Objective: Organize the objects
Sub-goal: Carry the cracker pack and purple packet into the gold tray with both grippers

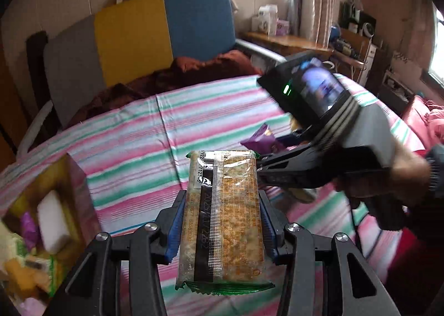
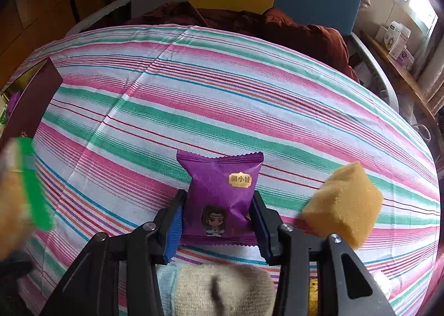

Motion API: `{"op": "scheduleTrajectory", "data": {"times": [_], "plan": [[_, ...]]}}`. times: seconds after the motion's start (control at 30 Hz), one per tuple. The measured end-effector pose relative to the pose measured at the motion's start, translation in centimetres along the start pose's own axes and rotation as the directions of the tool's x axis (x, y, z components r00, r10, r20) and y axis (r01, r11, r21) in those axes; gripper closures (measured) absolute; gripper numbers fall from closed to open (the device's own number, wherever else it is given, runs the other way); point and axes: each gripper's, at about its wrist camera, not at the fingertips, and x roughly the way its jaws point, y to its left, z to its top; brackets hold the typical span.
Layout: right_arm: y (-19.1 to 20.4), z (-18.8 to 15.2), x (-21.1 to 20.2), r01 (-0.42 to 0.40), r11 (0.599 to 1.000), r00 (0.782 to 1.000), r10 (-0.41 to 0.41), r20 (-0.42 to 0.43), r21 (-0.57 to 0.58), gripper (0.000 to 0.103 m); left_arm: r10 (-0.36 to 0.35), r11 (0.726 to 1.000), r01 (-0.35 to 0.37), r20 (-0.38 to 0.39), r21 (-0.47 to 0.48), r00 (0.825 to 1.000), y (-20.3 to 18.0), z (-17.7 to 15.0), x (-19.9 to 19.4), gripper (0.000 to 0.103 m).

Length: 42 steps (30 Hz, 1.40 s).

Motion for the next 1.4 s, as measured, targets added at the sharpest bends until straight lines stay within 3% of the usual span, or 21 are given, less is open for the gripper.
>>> {"op": "scheduleTrajectory", "data": {"times": [0.3,0.47,0.6,0.73,0.93,1.03,1.23,1.3,1.4], "plan": [[0.7,0.0,-0.2,0.062,0.998,0.998,-0.062,0.000,-0.034,0.059,0.034,0.995,-0.029,0.059,-0.092,0.998,5.7,-1.7,-6.4,0.055],[1.6,1.1,-0.6,0.104,0.994,0.993,-0.105,-0.056,-0.017,0.060,0.118,0.977,-0.099,0.089,-0.187,0.989,10.6,-3.9,-10.1,0.055],[3.2,2.0,-2.9,0.048,0.998,0.999,-0.048,-0.009,0.030,0.060,0.188,0.947,-0.160,0.078,-0.279,0.979,14.9,-6.3,-12.1,0.055],[6.9,3.2,-6.4,-0.032,0.999,0.997,0.032,0.076,-0.003,0.060,0.251,0.905,-0.219,0.042,-0.364,0.967,18.8,-9.3,-13.6,0.055],[14.0,4.8,-9.9,-0.193,0.978,0.970,0.203,0.136,-0.084,0.060,0.277,0.847,-0.235,0.020,-0.477,0.961,22.4,-12.1,-14.9,0.055],[17.9,5.6,-10.2,-0.268,0.957,0.952,0.281,0.119,-0.111,0.060,0.263,0.837,-0.218,0.019,-0.502,0.965,23.1,-12.3,-14.4,0.055],[22.0,9.4,-8.8,-0.319,0.945,0.935,0.326,0.136,-0.073,0.056,0.239,0.830,-0.186,0.034,-0.527,0.970,24.2,-10.3,-13.1,0.054],[22.5,10.5,-8.7,-0.306,0.951,0.938,0.308,0.157,-0.039,0.043,0.238,0.830,-0.176,0.051,-0.529,0.970,24.5,-9.4,-12.7,0.047],[23.1,10.5,-8.9,-0.317,0.948,0.934,0.317,0.163,-0.027,0.040,0.280,0.833,-0.207,0.068,-0.513,0.958,24.8,-8.3,-12.4,0.034]]}}
